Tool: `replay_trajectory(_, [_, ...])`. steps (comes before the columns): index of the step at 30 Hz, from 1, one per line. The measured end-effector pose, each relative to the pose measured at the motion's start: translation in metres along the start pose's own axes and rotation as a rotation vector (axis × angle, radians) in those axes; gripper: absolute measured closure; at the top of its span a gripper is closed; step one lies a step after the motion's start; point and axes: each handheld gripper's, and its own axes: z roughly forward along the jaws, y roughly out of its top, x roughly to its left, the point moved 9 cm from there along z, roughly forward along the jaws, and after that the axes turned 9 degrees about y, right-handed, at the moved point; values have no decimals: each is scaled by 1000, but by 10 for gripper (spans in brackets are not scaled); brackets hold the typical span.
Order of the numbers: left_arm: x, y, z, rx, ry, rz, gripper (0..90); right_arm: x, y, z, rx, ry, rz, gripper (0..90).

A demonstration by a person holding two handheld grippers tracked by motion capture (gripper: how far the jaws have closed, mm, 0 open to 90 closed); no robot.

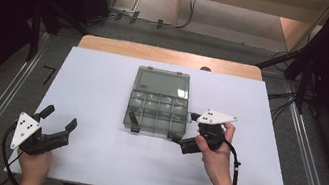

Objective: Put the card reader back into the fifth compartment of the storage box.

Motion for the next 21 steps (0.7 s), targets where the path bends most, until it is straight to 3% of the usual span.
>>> replay_trajectory(21, [0,0,0,1,3,7,135,-14,-18,-28,-28,-40,38,0])
